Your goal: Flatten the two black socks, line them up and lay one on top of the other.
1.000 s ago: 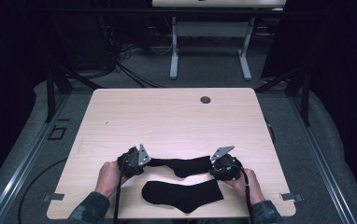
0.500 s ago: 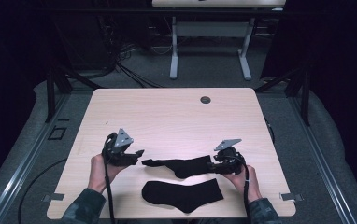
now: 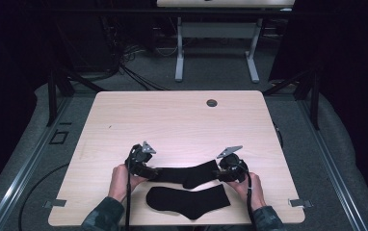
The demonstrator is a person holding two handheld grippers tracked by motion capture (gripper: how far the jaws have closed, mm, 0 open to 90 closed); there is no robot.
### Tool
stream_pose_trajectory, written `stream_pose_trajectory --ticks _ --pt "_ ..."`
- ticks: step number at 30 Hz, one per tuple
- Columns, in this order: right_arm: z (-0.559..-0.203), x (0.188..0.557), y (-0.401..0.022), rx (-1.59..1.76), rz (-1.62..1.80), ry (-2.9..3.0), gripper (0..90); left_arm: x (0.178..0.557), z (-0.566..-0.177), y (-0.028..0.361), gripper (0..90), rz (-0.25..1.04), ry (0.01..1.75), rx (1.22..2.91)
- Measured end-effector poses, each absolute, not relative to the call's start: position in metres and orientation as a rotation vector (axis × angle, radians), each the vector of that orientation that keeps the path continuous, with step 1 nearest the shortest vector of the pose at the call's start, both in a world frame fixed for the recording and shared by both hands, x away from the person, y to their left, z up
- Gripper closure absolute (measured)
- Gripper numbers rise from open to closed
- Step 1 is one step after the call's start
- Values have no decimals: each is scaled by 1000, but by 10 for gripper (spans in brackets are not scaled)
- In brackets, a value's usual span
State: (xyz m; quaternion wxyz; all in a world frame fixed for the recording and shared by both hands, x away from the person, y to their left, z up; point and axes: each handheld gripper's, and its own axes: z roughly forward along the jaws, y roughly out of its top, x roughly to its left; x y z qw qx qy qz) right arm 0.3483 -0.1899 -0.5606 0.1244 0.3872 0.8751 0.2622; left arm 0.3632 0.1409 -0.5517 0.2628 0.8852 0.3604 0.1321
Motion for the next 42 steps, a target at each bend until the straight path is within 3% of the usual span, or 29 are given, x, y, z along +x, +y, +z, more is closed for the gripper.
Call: stream_pose_trajectory --ticks 9,31,33,35,39,42 --pt "-551 338 -191 1141 818 2487 577 353 -547 148 302 381 1044 2381" --pt "-565 340 -196 1195 807 2513 609 377 -567 144 223 330 1069 2392" --pt "-565 341 -196 1203 811 2504 583 378 -567 145 200 346 1067 2385" --pt "-564 341 -197 1208 810 2504 486 377 -562 149 142 353 1089 2326" --pt "-553 335 -207 1222 913 2441 387 368 -545 161 73 397 1098 2241" --pt "-544 331 -218 1249 950 2375 311 358 -532 175 62 444 1100 2195"
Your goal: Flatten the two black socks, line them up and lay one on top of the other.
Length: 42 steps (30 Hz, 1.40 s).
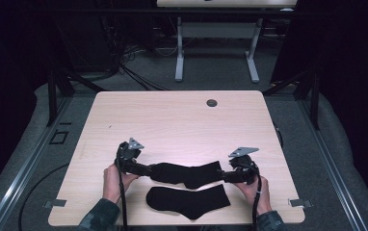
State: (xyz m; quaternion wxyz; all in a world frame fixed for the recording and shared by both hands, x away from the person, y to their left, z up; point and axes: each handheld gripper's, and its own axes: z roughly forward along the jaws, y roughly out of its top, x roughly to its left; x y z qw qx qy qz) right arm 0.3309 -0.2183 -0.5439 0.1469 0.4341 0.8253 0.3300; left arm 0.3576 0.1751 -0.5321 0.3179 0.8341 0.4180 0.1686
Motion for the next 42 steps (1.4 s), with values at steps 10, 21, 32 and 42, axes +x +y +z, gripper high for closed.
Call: stream_pose_trajectory --ticks 10,21,32,42 --pt "-525 306 -266 1278 981 2240 69 328 -530 224 26 502 1193 2125" --pt "-547 289 -314 1394 879 2170 0 308 -565 264 2 500 1339 2067" --pt "-580 289 -329 1432 765 2195 0 300 -591 272 0 546 1364 2028" --pt "-589 287 -335 1445 881 2121 0 299 -593 272 0 562 1354 2005"
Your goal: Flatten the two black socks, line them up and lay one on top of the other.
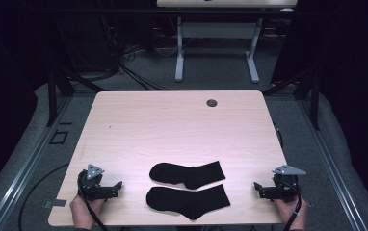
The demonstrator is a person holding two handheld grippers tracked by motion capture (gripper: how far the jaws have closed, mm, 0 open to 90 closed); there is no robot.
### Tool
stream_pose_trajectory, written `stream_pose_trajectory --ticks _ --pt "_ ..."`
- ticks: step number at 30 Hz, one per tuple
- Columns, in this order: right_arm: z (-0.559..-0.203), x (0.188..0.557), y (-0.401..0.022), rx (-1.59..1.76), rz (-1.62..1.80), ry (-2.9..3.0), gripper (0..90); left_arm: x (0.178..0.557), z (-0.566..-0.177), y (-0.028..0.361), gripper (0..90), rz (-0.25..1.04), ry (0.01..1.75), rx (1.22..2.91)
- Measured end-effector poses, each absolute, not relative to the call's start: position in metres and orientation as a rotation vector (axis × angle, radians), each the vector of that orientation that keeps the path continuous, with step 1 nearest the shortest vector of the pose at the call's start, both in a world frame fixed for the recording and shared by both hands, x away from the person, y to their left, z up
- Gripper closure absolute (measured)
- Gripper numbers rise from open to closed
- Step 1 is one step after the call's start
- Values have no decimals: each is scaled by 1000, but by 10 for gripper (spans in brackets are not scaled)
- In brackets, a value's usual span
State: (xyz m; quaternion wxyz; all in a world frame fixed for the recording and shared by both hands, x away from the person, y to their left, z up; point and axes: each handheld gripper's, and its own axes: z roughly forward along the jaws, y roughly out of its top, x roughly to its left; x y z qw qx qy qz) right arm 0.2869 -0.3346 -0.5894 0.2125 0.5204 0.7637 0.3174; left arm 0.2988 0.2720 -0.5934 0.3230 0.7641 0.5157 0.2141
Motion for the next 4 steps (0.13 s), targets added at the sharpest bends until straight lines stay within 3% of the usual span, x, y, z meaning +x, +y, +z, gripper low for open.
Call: stream_pose_trajectory --ticks 4 --pt "-590 287 -335 1440 886 2118 0 299 -593 272 0 569 1361 2006"
